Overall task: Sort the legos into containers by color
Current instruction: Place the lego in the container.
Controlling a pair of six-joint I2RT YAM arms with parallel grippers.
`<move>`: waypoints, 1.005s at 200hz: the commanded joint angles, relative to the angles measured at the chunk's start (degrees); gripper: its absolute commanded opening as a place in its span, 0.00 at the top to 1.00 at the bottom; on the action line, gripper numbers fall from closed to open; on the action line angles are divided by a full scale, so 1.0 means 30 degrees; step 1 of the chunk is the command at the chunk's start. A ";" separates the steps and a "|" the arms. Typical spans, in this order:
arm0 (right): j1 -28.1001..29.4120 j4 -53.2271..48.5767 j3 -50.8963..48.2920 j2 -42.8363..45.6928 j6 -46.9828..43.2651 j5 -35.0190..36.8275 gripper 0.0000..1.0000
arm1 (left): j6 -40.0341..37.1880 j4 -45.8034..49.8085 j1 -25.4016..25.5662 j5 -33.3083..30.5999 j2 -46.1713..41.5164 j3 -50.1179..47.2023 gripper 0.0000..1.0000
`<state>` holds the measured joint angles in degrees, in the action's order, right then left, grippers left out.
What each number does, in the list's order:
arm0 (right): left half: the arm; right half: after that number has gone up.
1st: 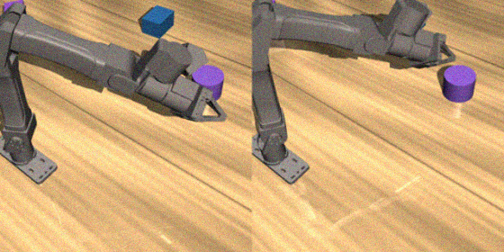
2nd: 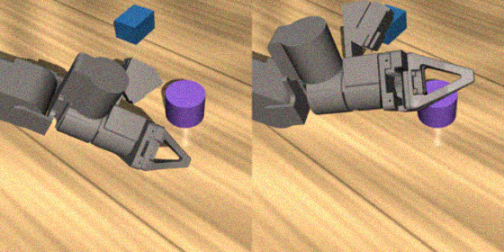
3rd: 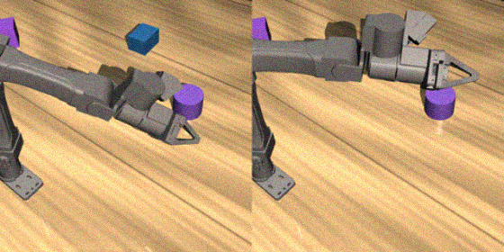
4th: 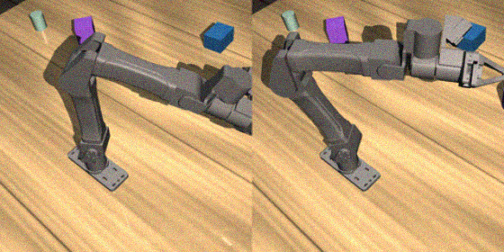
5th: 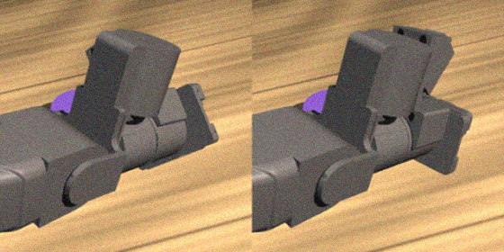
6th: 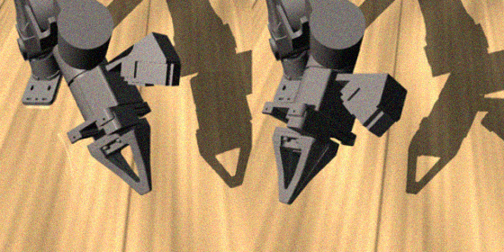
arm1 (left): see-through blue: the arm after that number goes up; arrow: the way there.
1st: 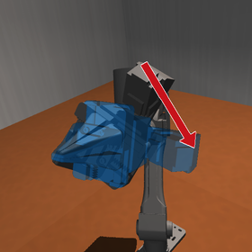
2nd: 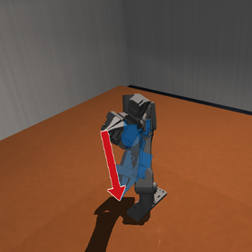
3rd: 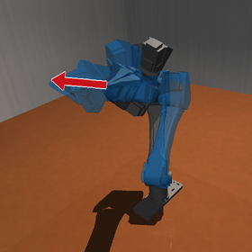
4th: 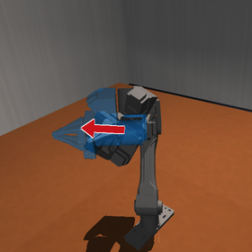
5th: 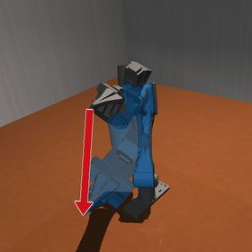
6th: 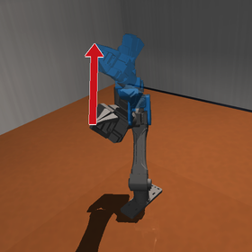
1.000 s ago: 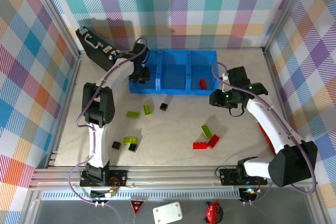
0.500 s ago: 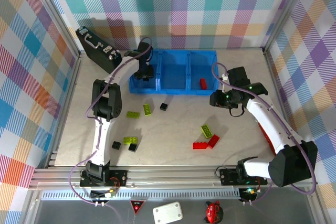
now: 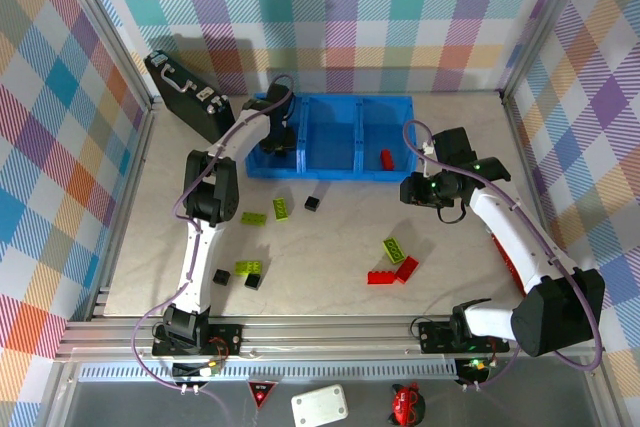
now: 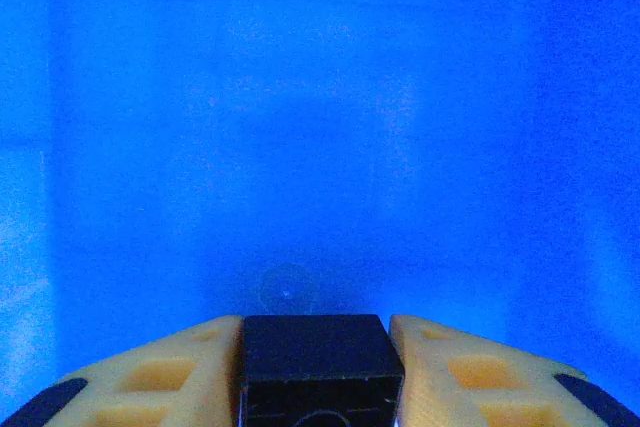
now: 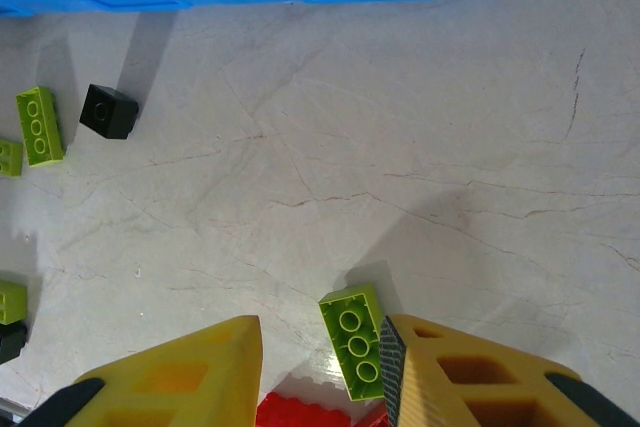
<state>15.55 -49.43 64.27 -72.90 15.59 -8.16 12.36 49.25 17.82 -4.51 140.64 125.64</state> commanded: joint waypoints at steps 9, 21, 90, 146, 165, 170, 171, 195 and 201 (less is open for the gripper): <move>0.0002 -0.0514 0.0389 0.0567 -0.0209 -0.0032 0.62 | 0.0055 0.0221 -0.0170 -0.0386 0.0118 0.0460 0.56; 0.0002 -0.0538 0.0403 0.0627 -0.0162 -0.0047 0.62 | 0.0095 0.0194 -0.0166 -0.0326 -0.0034 0.0369 0.55; 0.0002 -0.0721 0.0701 0.0717 0.0061 -0.0382 0.62 | 0.0088 0.0361 -0.0170 -0.0345 -0.1317 0.0189 0.53; 0.0058 -0.0541 0.0527 0.0462 0.0174 -0.0849 0.62 | -0.0061 0.0961 -0.0170 0.0031 -0.2940 -0.0748 0.52; 0.0162 -0.0647 0.0492 0.0293 0.0242 -0.0941 0.62 | -0.0263 0.1123 -0.0170 0.0021 -0.3821 -0.1763 0.52; 0.0188 -0.0662 0.0448 0.0278 0.0250 -0.0941 0.62 | -0.0331 0.1152 -0.0197 0.0006 -0.4138 -0.2045 0.52; 0.0197 -0.0662 0.0440 0.0278 0.0250 -0.0941 0.62 | -0.0336 0.1156 -0.0198 0.0008 -0.4166 -0.2100 0.52; 0.0349 -0.0662 0.0260 0.0161 0.0438 -0.1159 0.62 | -0.0374 0.1499 -0.0285 0.0159 -0.5429 -0.3364 0.52; 0.0435 -0.0677 0.0256 0.0083 0.0463 -0.1174 0.61 | -0.0344 0.1631 -0.0337 0.0345 -0.5708 -0.3654 0.52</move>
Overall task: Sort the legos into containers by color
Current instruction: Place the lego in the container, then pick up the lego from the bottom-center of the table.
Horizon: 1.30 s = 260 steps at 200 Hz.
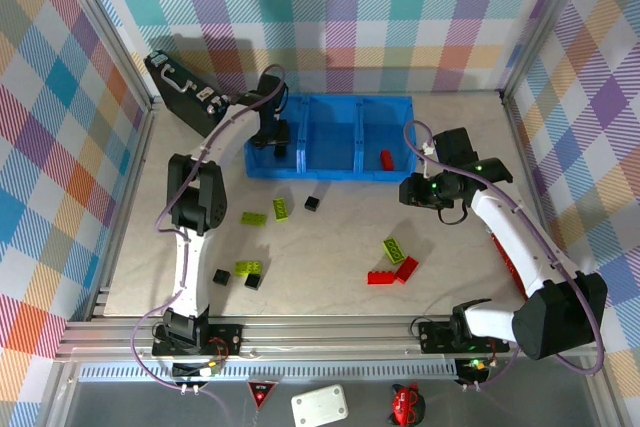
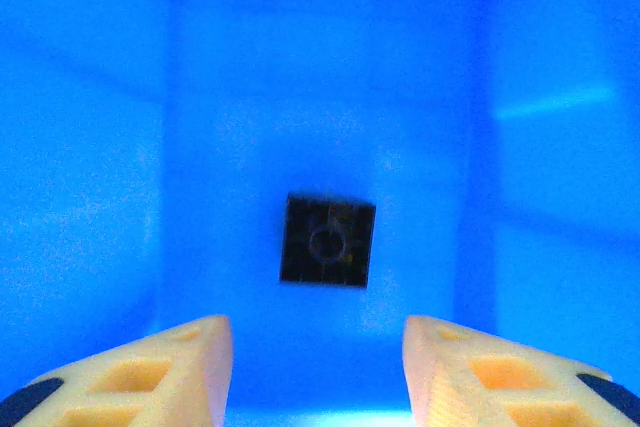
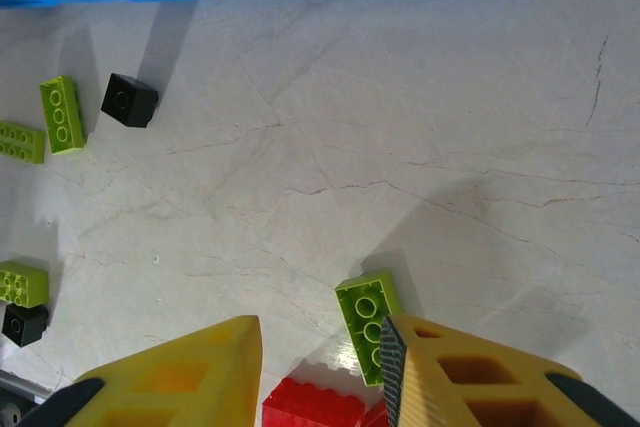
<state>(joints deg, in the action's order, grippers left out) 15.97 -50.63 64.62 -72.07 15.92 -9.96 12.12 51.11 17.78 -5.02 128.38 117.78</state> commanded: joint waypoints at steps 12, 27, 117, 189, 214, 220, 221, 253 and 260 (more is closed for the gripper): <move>0.0543 -0.0249 0.0067 -0.0328 0.0447 -0.0479 0.61 | -0.0160 0.1295 -0.0389 0.0933 -0.2238 -0.1587 0.51; 0.0840 -0.0236 -0.0006 -0.0434 0.0594 -0.0246 0.59 | -0.0005 0.1315 -0.0390 0.1154 -0.3313 -0.2753 0.51; 0.2941 -0.0481 -0.0503 -0.2025 0.0598 0.1512 0.58 | -0.0022 0.1517 -0.0617 0.0724 -1.0179 -0.9286 0.51; 0.4248 -0.0847 -0.1128 -0.3816 -0.0069 0.2526 0.55 | -0.1922 0.2093 -0.1258 -0.0177 -1.3650 -1.2172 0.50; 0.4399 -0.0604 -0.1491 -0.4286 -0.0165 0.2659 0.54 | -0.2934 0.0156 -0.1272 -0.0291 -1.4872 -1.3935 0.50; 0.4432 -0.0543 -0.1540 -0.4421 -0.0208 0.2674 0.54 | -0.2940 -0.0612 -0.1298 -0.0450 -1.5180 -1.4650 0.50; 0.4433 -0.0534 -0.1565 -0.4451 -0.0209 0.2674 0.54 | -0.2934 -0.0724 -0.1298 -0.0444 -1.5231 -1.4737 0.50; 0.4710 -0.0437 -0.1589 -0.5404 -0.0400 0.2840 0.53 | -0.2667 -0.2035 -0.1298 0.0016 -1.5750 -1.6113 0.50; 0.4797 -0.0412 -0.1587 -0.5639 -0.0414 0.2945 0.52 | -0.2706 -0.2272 -0.1298 0.0038 -1.5927 -1.6294 0.50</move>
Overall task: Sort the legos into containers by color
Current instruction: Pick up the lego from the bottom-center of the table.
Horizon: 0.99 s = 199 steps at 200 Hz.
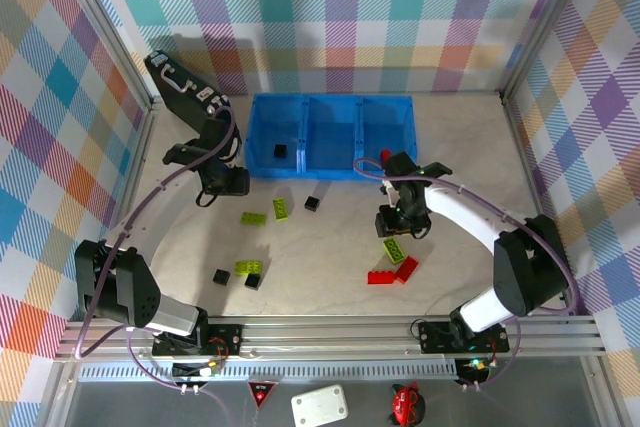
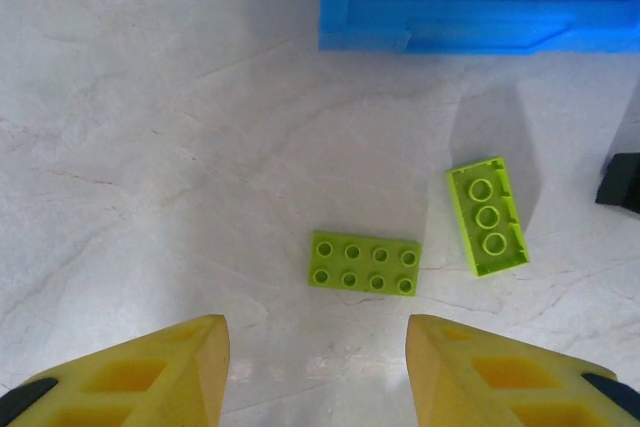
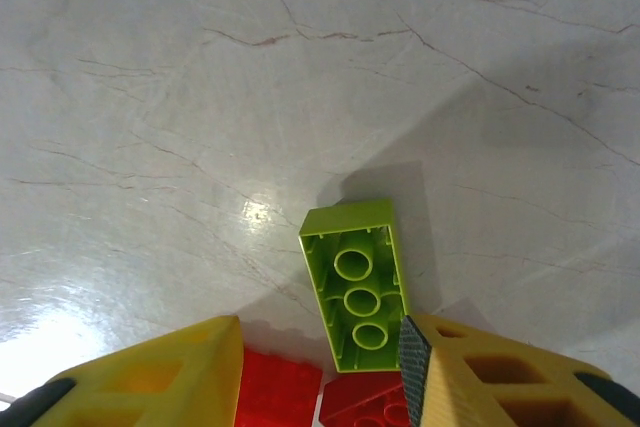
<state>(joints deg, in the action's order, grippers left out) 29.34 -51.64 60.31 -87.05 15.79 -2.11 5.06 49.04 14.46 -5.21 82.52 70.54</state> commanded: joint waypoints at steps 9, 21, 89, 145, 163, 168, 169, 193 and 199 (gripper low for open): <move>0.0436 -0.0047 -0.0135 -0.0952 -0.0444 0.0437 0.52 | -0.0439 -0.1898 -0.0198 -0.0013 -0.0849 -0.0809 0.50; 0.0549 -0.0087 -0.0073 -0.1397 -0.0612 0.0616 0.50 | -0.0515 -0.2193 -0.0209 -0.0078 -0.0934 -0.1013 0.49; 0.1205 -0.0452 0.0432 -0.3320 -0.0948 0.1941 0.49 | -0.0496 -0.2367 -0.0205 0.0334 -0.0612 -0.0780 0.48; 0.1293 -0.0424 0.0571 -0.3869 -0.1005 0.2431 0.49 | -0.0573 -0.2400 -0.0220 0.0393 -0.0428 -0.0626 0.48; 0.1320 -0.0395 0.0636 -0.3997 -0.1093 0.2476 0.50 | -0.0599 -0.2400 -0.0213 0.0330 -0.0517 -0.0664 0.48; 0.1323 -0.0395 0.0665 -0.4023 -0.1092 0.2493 0.50 | -0.0603 -0.2400 -0.0220 0.0335 -0.0517 -0.0663 0.48; 0.1323 -0.0395 0.0666 -0.4013 -0.1098 0.2506 0.50 | -0.0603 -0.2400 -0.0220 0.0333 -0.0521 -0.0663 0.48; 0.1351 -0.0424 0.0781 -0.3991 -0.1105 0.2617 0.52 | -0.0631 -0.2404 -0.0223 0.0375 -0.0495 -0.0663 0.48; 0.1352 -0.0424 0.0792 -0.3970 -0.1126 0.2634 0.53 | -0.0632 -0.2393 -0.0220 0.0397 -0.0466 -0.0663 0.48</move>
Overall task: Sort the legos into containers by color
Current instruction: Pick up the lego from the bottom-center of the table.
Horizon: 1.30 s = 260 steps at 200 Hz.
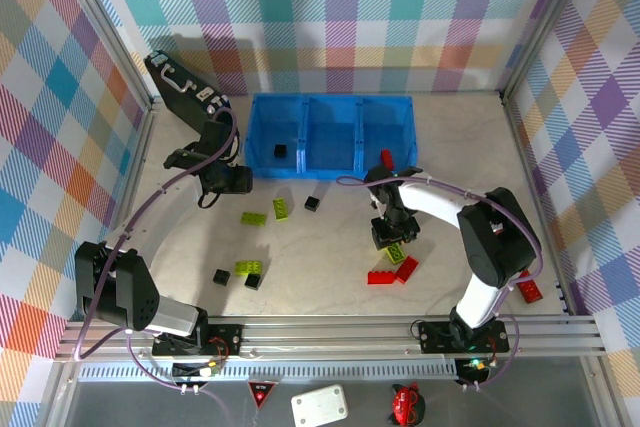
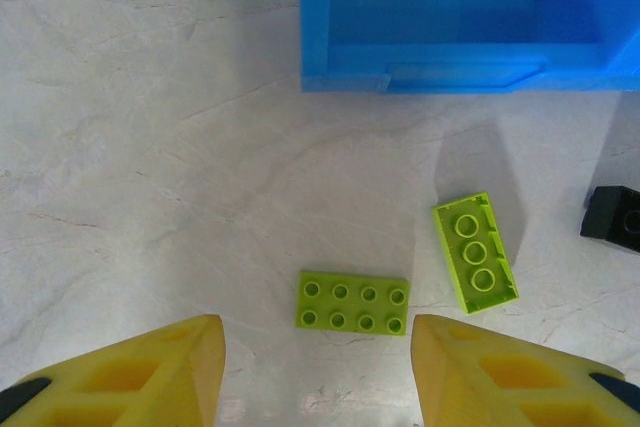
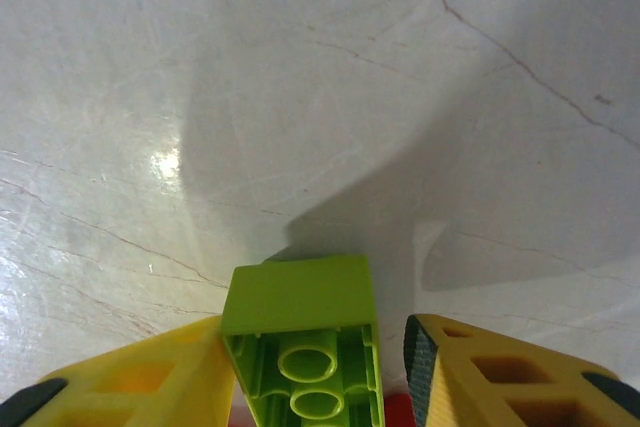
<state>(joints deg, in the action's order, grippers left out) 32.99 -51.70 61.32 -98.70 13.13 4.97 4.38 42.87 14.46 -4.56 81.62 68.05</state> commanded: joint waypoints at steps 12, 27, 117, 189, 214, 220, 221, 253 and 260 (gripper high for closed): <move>0.0128 -0.0445 0.0420 -0.0054 -0.0246 0.0255 0.54 | -0.0406 -0.0316 -0.0220 0.0197 -0.0123 0.0197 0.48; 0.0135 -0.0410 0.0346 -0.0036 -0.0189 0.0247 0.54 | -0.0406 -0.0316 -0.0220 0.0213 -0.0094 0.0212 0.48; 0.0194 -0.0029 0.0127 -0.0134 0.0080 0.0189 0.56 | -0.0406 -0.0228 -0.0220 0.0309 -0.0035 0.0204 0.48; 0.0238 0.0147 0.0123 -0.0258 0.0162 0.0216 0.56 | -0.0391 -0.0199 -0.0220 0.0196 -0.0061 0.0168 0.48; 0.0225 0.0183 0.0104 -0.0259 0.0231 0.0203 0.59 | -0.0377 -0.0216 -0.0219 0.0177 -0.0046 0.0168 0.48; 0.0201 0.0183 0.0119 -0.0249 0.0245 0.0188 0.60 | -0.0377 -0.0202 -0.0220 0.0222 -0.0034 0.0168 0.48; 0.0212 0.0183 0.0123 -0.0257 0.0250 0.0188 0.60 | -0.0377 -0.0200 -0.0220 0.0226 -0.0028 0.0168 0.48; 0.0252 0.0023 0.0268 -0.0107 0.0255 0.0250 0.63 | -0.0378 -0.0199 -0.0220 0.0205 -0.0021 0.0197 0.48; 0.0249 -0.0035 0.0315 -0.0047 0.0261 0.0276 0.64 | -0.0377 -0.0184 -0.0220 0.0226 -0.0021 0.0197 0.48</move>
<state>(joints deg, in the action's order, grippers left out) 33.15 -50.70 61.49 -98.85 13.08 5.23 3.97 42.87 14.46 -3.99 81.62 68.05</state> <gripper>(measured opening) 0.373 0.523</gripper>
